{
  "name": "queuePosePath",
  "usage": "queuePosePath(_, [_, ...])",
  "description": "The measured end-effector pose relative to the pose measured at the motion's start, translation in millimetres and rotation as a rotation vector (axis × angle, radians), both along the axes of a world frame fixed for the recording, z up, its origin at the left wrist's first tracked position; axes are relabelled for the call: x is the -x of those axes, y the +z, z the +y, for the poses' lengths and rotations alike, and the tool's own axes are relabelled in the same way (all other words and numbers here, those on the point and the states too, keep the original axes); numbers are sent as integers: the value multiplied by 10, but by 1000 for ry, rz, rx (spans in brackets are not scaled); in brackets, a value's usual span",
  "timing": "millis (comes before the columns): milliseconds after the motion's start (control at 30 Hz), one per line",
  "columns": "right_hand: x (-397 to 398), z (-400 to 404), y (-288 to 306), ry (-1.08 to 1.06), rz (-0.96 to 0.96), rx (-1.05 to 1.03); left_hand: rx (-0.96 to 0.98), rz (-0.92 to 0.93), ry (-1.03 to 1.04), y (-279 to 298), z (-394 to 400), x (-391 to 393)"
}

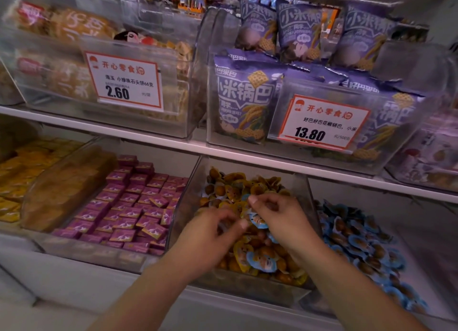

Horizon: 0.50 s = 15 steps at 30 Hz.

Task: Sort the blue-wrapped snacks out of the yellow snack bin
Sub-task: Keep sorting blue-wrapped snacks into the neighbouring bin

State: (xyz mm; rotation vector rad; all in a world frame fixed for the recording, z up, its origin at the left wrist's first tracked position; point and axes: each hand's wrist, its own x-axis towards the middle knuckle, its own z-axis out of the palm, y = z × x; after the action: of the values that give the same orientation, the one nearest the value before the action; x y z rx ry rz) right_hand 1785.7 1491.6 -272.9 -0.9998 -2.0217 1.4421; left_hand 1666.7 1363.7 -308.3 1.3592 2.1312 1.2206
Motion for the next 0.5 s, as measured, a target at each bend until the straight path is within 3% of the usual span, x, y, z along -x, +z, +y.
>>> queuePosePath(133, [-54, 12, 110, 0, -4, 53, 148, 203, -137, -8, 19, -108])
queuePosePath(300, [-128, 32, 109, -7, -5, 76, 101, 219, -180, -33, 85, -221])
queuePosePath(400, [-190, 71, 87, 19, -39, -7, -5, 143, -76, 2, 81, -182])
queuePosePath(500, [-207, 67, 69, 32, -94, -79, -82, -47, 10, 83, 6, -64])
